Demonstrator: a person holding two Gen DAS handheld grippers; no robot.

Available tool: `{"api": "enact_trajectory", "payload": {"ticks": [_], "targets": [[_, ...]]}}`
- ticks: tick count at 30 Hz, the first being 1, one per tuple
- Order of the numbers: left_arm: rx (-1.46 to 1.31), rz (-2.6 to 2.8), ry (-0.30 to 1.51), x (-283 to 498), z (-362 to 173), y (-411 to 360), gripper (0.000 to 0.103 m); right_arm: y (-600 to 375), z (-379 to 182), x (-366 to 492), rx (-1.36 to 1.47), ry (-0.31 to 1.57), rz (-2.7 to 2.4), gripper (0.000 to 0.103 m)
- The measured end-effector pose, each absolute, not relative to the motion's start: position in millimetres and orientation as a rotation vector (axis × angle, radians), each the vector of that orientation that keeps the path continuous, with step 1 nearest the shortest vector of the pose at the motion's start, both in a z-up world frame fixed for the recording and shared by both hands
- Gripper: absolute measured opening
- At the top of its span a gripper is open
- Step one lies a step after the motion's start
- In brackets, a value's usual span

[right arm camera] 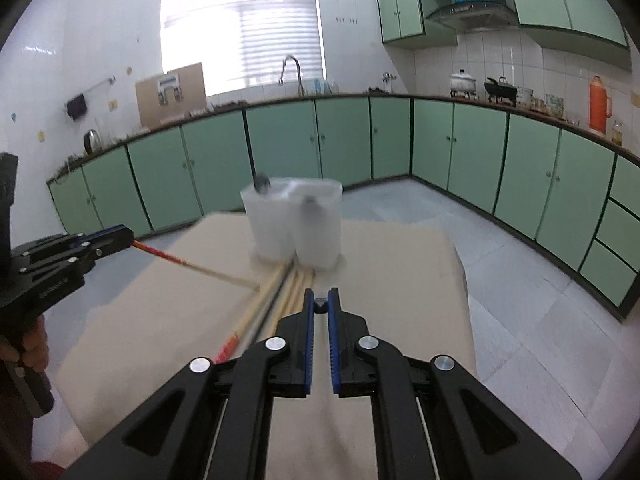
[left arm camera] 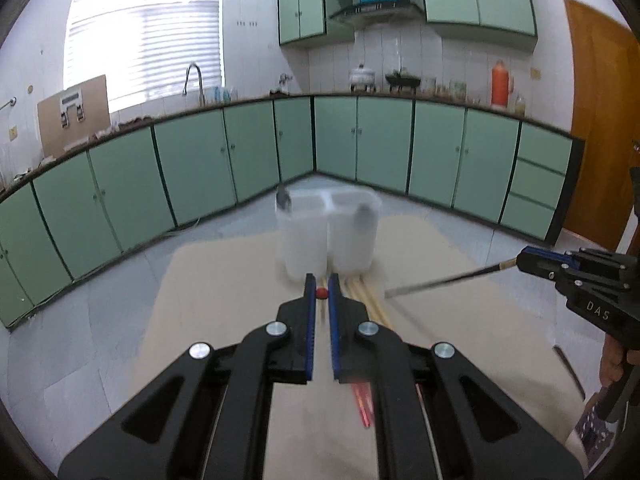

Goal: Organize utensils
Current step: 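Grasp a red chopstick with the left tool while the right tool carries the black chopstick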

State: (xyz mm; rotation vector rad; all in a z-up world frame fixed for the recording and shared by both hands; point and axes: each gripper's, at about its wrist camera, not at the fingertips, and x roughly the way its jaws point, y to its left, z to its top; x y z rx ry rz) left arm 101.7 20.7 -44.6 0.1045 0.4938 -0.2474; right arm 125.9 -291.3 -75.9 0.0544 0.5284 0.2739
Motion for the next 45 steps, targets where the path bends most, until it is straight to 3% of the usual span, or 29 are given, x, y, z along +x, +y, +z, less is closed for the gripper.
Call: {"api": "enact_trajectory", "payload": {"ticks": [17,32,37,45], "targets": [[0.036,-0.308,0.4,131,15,18,0.005,-283,-4,182,0.056,0.493,0.379,0.007],[0.039,-0.293,0.247,173,86,16,0.005,-273,96,259,0.045,0.29,0.396,0.007],[0.061,-0.288,0.291,213,75,5,0.005,-262,87,292,0.026,0.262,0.368,0.007],[0.07,-0.27,0.385,269,30,-4,0.005,-249,21,333,0.023,0.322,0.339,0.007]]}}
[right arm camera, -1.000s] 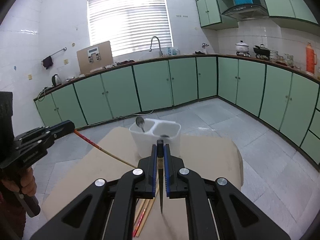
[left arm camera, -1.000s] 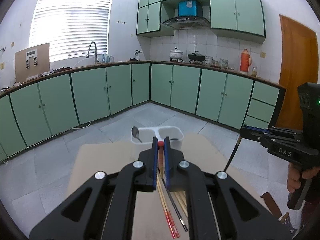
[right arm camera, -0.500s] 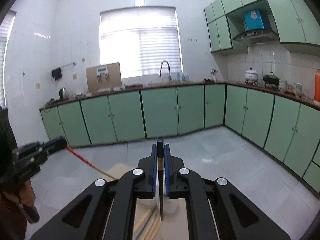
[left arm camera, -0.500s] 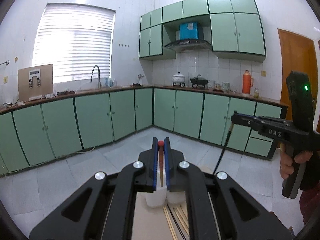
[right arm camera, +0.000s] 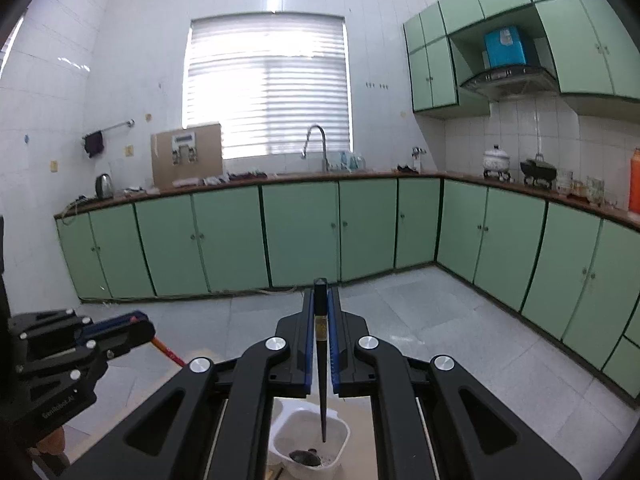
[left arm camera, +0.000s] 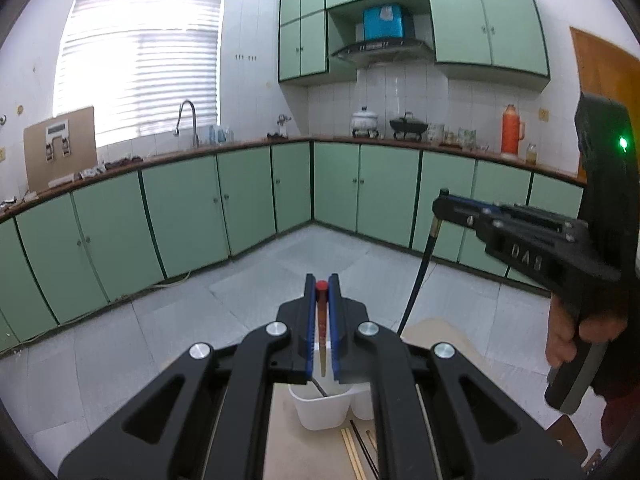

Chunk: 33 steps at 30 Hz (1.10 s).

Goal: Organize utensils
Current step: 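Grasp a red chopstick with the left tool while the right tool carries the black chopstick, then drop both chopsticks into the white holder, opening both tools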

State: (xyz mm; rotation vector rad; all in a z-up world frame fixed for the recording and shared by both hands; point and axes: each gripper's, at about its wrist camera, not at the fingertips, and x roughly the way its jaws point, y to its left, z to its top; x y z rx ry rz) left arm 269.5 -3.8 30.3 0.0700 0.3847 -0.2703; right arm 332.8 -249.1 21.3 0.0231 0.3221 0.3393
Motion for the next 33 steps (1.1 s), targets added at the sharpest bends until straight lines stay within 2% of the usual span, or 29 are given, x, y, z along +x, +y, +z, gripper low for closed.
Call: {"api": "enact_trajectory", "payload": {"ticks": [11,16,18,20,23,25,28,33], "targets": [[0.052,-0.254,0.496,310,-18,0,0.006,-253,-31,348,0.051,0.436,0.307,0.007],[0.044,-0.246,0.513,308,-23,5,0.012,-260,-32,345,0.071,0.448,0.292,0.008],[0.034,-0.238,0.508,304,-21,8,0.03,-263,-32,340,0.071,0.447,0.284,0.017],[0.021,-0.229,0.489,297,-18,14,0.038,-267,-31,336,0.07,0.441,0.276,0.025],[0.003,-0.217,0.463,285,-12,22,0.052,-275,-28,321,0.093,0.421,0.261,0.048],[-0.008,-0.212,0.446,274,-10,26,0.062,-279,-26,311,0.103,0.406,0.253,0.055],[-0.004,-0.186,0.414,252,-10,32,0.073,-282,-26,292,0.104,0.393,0.249,0.064],[0.012,-0.171,0.41,214,-23,37,0.079,-282,-48,253,0.109,0.414,0.235,0.077]]}}
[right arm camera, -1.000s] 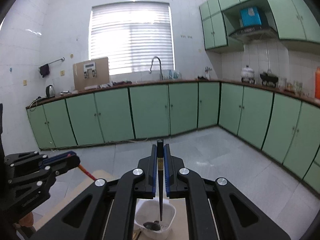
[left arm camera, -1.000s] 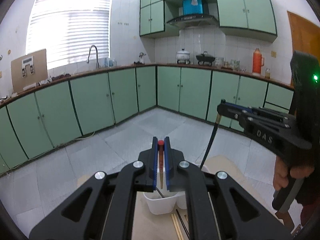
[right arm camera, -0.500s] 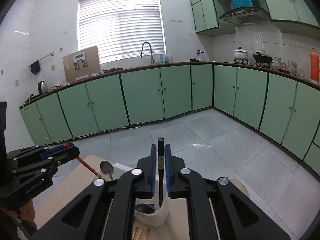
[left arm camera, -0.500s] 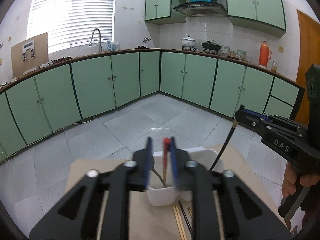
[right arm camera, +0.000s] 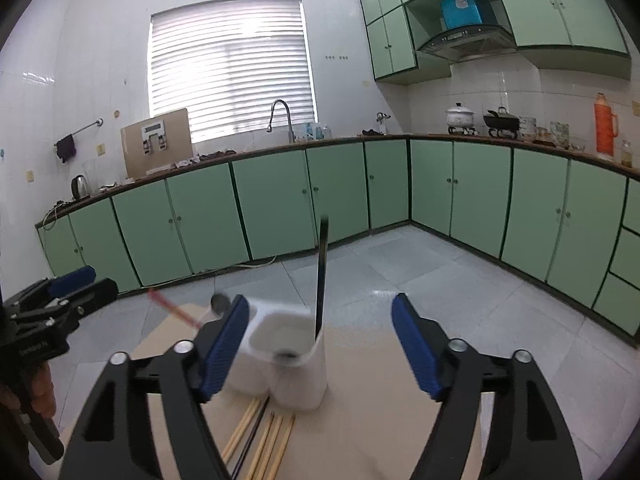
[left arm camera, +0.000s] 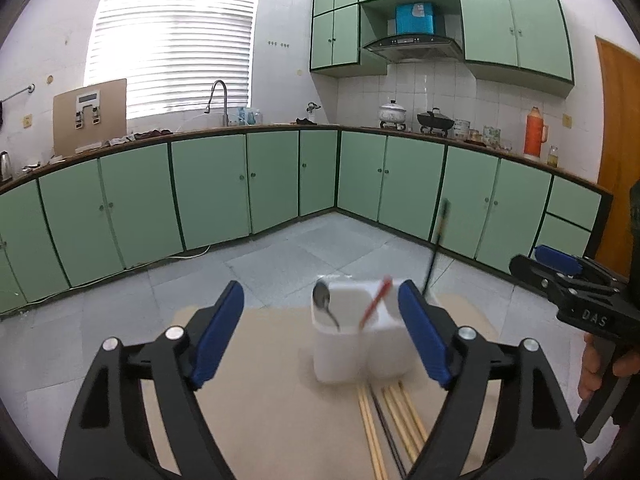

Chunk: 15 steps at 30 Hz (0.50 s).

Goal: Organize utensils
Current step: 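Drop both chopsticks into the white holder, opening both tools, then move both tools back over the remaining chopsticks on the mat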

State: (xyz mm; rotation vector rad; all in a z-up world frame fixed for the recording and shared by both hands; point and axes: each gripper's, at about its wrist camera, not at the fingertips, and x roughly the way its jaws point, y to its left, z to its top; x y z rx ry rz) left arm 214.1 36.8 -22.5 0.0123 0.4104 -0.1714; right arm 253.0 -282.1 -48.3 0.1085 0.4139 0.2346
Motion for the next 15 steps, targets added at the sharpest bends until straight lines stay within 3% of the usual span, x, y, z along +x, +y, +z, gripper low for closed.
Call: {"api": "enact_trajectory", "payload": {"ticks": [6,15], "targets": [[0.03,-0.162,0.492,184,-59,39,0.085,-273,-94,212,0.103,0.506,0.226,0.083],[0.078,-0.167,0.689,158,-136,45,0.085,-257,-156,167,0.093,0.659,0.237,0.083]]}}
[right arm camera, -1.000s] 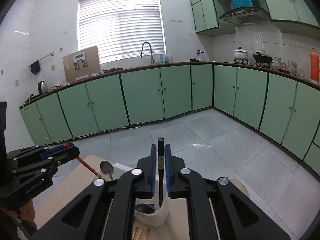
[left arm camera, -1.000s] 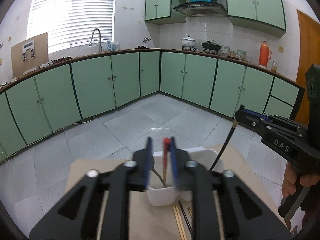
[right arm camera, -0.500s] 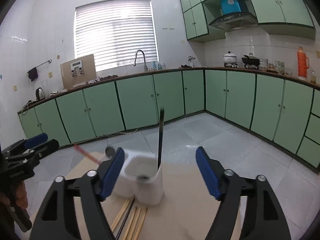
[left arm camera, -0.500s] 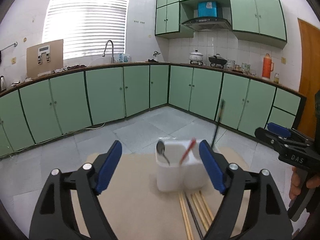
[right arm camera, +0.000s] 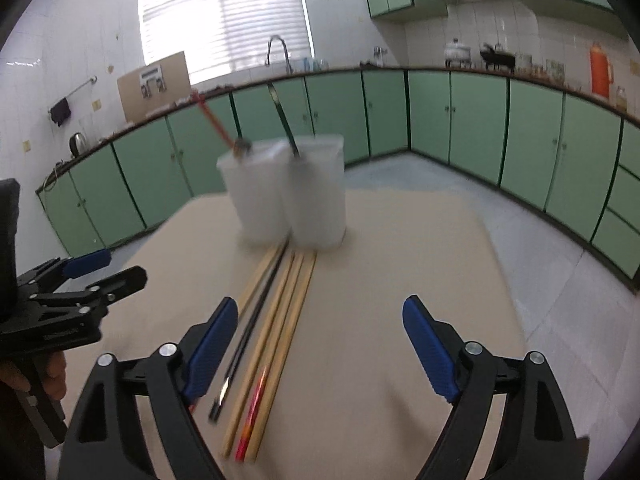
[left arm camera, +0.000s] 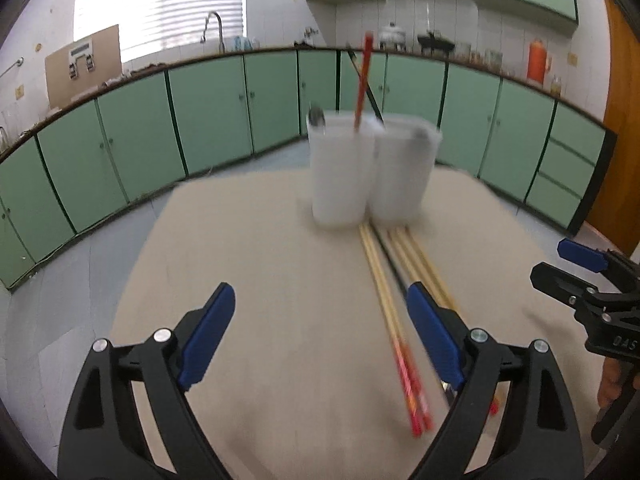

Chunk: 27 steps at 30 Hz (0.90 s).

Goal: Organize utensils
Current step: 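Move both tools back over the remaining chopsticks on the mat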

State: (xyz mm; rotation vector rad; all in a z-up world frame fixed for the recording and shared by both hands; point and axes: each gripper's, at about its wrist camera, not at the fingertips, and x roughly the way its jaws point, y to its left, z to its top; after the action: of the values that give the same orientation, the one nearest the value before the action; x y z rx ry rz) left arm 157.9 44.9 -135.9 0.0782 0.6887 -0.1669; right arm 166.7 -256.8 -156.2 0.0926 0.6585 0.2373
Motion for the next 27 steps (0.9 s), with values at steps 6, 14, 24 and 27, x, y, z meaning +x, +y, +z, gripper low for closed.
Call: {"api": "enact_trajectory", "payload": {"ticks": [6,14,24,27], "targets": [[0.077,-0.172,0.751,144,-160,42,0.084,-249,-175,142,0.09,0.705,0.229,0.074],[0.09,-0.174,0.793,133,-183,37,0.079,-240,-194,131,0.064,0.769,0.236,0.053],[0.085,-0.18,0.815,131,-190,31,0.075,-225,-211,123,0.046,0.827,0.278,0.035],[0.087,-0.188,0.815,130,-190,25,0.074,-221,-213,122,0.026,0.832,0.274,0.034]]}}
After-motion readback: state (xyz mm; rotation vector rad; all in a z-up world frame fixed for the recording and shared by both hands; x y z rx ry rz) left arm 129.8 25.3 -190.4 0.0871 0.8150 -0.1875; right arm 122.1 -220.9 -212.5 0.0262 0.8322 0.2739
